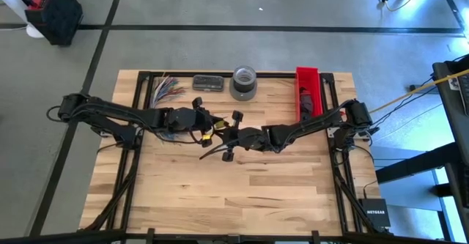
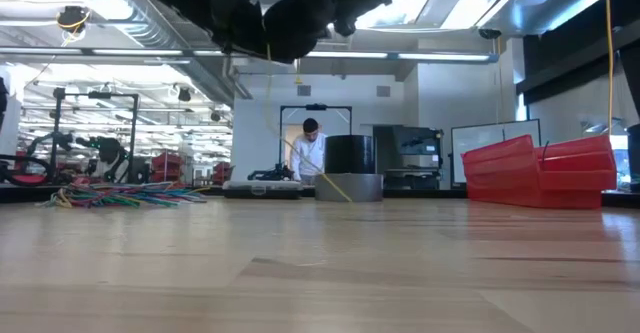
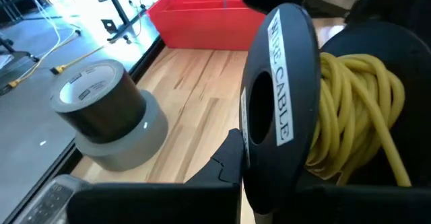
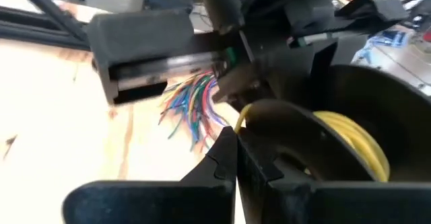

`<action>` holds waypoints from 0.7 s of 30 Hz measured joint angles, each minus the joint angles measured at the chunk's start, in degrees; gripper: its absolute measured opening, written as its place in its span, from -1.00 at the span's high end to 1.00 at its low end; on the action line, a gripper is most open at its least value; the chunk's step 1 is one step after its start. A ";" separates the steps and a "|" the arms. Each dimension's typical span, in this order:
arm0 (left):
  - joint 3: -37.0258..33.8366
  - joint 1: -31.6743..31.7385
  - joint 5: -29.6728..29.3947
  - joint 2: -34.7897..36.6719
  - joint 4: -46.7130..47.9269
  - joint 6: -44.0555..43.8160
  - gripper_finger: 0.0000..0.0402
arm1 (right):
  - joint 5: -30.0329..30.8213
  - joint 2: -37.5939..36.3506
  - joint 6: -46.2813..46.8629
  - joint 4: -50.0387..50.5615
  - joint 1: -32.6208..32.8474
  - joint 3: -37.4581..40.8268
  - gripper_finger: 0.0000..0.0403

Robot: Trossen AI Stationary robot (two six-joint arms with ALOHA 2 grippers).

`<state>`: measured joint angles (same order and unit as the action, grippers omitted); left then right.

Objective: Coil cords
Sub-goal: Coil the yellow wire onto the spool

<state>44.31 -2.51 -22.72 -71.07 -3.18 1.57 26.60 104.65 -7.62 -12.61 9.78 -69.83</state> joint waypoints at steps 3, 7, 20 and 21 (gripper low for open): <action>-0.06 -0.89 -0.10 0.51 0.14 0.19 1.00 | -0.07 -0.17 -0.01 2.00 0.09 -0.04 0.99; -0.06 -1.44 -0.24 1.19 -0.37 0.37 1.00 | 0.66 -0.29 -0.14 2.20 0.09 0.05 0.99; 0.03 -1.46 1.35 0.89 -4.61 1.04 1.00 | 1.36 1.25 -1.67 -9.19 0.04 0.42 0.99; -0.03 -1.46 0.91 0.88 -4.65 1.39 1.00 | 1.65 1.32 -1.83 -8.23 0.04 0.38 0.99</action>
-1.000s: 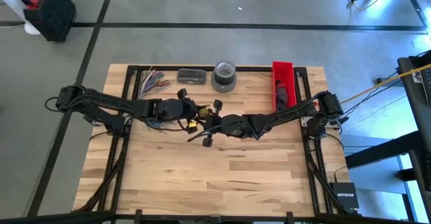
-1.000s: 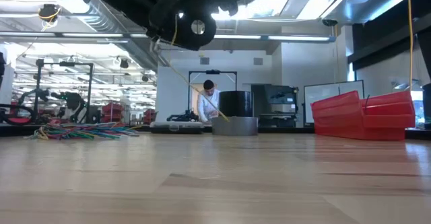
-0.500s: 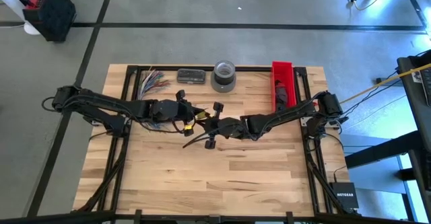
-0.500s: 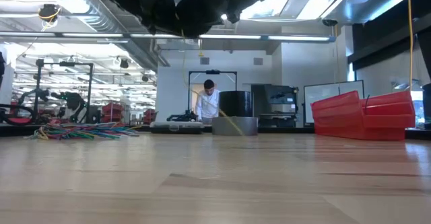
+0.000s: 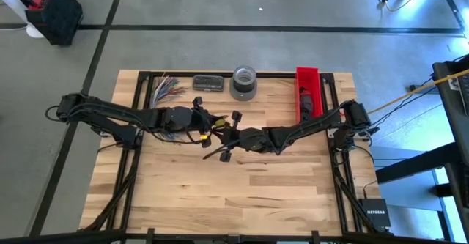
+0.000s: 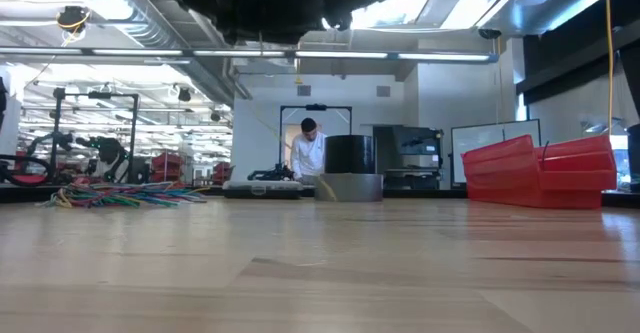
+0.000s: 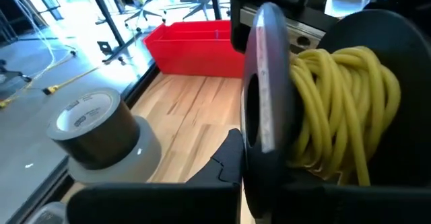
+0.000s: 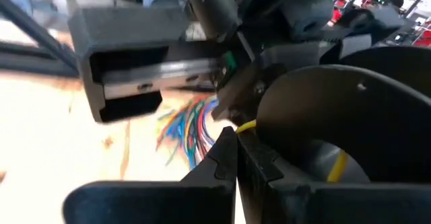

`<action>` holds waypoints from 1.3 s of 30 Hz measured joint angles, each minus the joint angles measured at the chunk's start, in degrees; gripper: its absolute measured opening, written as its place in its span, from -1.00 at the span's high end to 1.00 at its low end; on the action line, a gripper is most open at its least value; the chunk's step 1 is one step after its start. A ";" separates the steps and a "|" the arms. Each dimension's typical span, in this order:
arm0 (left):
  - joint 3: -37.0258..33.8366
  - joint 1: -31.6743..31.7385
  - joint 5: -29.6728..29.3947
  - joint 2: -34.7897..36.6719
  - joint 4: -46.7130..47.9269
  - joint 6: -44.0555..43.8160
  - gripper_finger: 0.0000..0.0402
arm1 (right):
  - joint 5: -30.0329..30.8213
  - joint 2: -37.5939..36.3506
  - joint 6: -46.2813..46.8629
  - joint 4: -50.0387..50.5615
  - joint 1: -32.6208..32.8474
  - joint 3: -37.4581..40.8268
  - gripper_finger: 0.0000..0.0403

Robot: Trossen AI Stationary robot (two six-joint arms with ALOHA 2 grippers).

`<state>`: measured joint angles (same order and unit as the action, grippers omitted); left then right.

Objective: Coil cords
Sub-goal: Coil the yellow wire onto the spool

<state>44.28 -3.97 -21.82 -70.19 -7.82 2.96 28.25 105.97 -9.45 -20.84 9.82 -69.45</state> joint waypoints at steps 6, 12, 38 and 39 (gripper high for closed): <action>-0.06 0.00 -0.72 0.13 -0.30 0.60 1.00 | 3.73 -0.39 -0.05 9.64 0.27 -0.35 0.99; 0.07 -0.02 -0.67 0.23 1.32 0.65 1.00 | 8.99 -2.35 -1.60 14.62 1.12 -0.13 0.99; 0.19 -0.85 1.15 0.59 7.83 3.91 1.00 | 11.72 -8.99 7.56 34.75 3.20 1.03 0.17; 0.19 -0.83 1.09 0.59 7.69 3.87 1.00 | 8.73 -8.79 7.68 32.04 3.01 2.07 0.16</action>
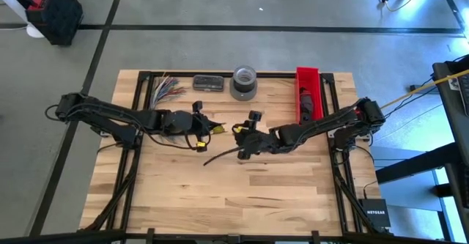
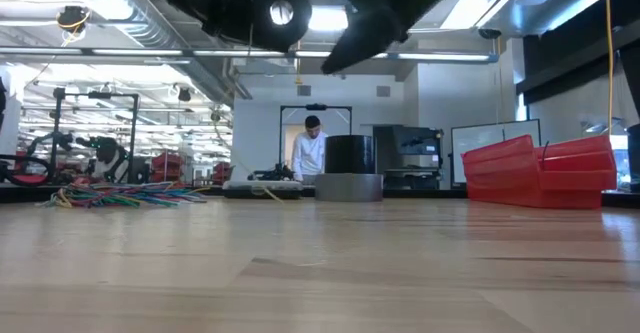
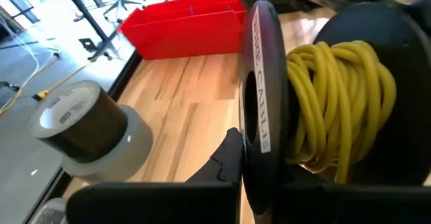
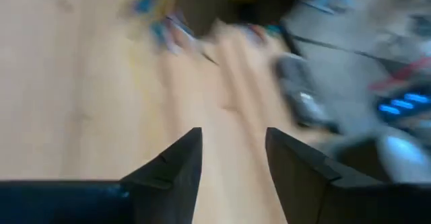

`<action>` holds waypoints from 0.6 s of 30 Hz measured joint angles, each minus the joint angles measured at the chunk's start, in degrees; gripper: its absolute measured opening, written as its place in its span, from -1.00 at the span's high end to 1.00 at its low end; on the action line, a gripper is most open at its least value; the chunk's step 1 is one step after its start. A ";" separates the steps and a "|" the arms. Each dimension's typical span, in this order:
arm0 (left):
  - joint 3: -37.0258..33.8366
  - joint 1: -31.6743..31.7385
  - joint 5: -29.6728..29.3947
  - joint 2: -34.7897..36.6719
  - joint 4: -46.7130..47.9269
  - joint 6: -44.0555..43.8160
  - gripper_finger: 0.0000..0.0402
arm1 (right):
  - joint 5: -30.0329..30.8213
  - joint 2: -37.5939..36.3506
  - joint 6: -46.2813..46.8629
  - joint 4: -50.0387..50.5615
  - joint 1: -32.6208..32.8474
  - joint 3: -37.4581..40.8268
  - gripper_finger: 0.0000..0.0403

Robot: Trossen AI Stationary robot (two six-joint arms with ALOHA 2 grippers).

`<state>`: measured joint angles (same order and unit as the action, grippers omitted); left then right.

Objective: Coil cords
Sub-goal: Coil the yellow wire onto the spool

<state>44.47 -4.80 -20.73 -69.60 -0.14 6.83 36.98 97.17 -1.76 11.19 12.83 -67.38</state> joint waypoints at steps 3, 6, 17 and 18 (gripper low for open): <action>0.00 -0.11 -0.16 -0.02 0.15 -0.11 1.00 | -5.10 2.31 -0.97 -11.53 -0.43 5.02 0.16; 0.00 -0.15 -0.11 -0.02 0.33 0.11 1.00 | -5.70 5.35 -3.46 -29.22 -1.34 10.89 0.18; -0.02 -0.13 -0.19 -0.13 -1.10 0.90 1.00 | -13.31 20.81 -3.17 -65.20 -7.36 13.58 0.18; -0.02 -0.13 -0.20 -0.13 -1.38 0.94 1.00 | -14.51 21.27 -3.17 -64.50 -7.76 12.87 0.18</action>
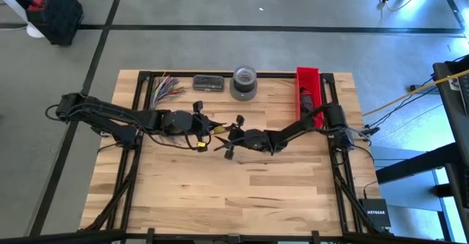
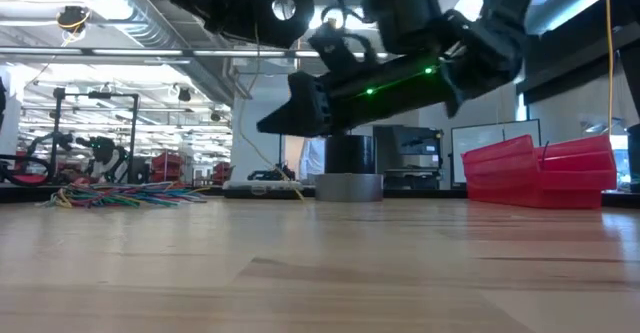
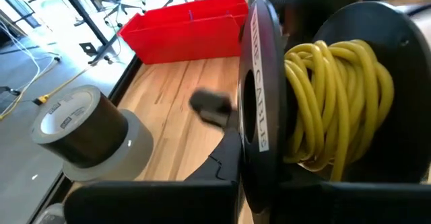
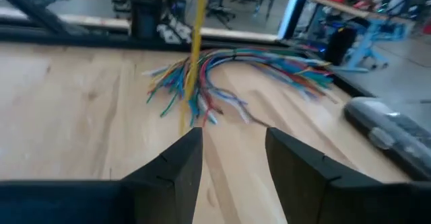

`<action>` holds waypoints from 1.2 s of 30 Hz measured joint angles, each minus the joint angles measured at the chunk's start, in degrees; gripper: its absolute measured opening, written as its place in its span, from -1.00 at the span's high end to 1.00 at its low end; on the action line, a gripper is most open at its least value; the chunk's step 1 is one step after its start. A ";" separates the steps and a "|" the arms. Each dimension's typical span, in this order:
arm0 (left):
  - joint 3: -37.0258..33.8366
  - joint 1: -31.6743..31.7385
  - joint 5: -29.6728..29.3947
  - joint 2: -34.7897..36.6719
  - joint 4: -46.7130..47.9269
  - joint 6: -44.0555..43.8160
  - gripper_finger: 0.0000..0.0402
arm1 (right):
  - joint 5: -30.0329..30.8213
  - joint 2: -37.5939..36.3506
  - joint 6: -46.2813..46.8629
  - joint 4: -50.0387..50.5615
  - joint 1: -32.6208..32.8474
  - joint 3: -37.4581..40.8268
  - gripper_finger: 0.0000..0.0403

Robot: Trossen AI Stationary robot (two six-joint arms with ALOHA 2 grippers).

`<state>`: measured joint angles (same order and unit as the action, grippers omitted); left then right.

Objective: Coil cords
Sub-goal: Coil the yellow wire onto the spool

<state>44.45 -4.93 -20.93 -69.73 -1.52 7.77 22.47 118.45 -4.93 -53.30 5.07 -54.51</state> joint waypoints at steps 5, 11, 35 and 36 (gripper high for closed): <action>-0.04 0.02 -0.09 0.00 -1.42 -0.13 1.00 | -4.08 1.02 -0.30 -0.41 -1.35 -3.63 0.18; -0.02 0.02 -0.07 -0.02 -1.47 -0.06 1.00 | -4.12 2.97 -1.33 0.06 -1.46 -5.90 0.18; -0.09 0.02 -0.02 -0.07 -0.96 1.18 1.00 | -14.28 -2.93 -2.15 26.77 -1.35 -7.12 0.18; -0.09 0.02 -0.02 -0.07 -0.92 1.18 1.00 | -14.56 -2.40 -1.46 25.48 -1.33 -7.10 0.18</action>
<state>44.36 -4.91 -20.95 -69.80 -2.44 8.95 7.90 116.05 -6.39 -27.82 3.75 -61.61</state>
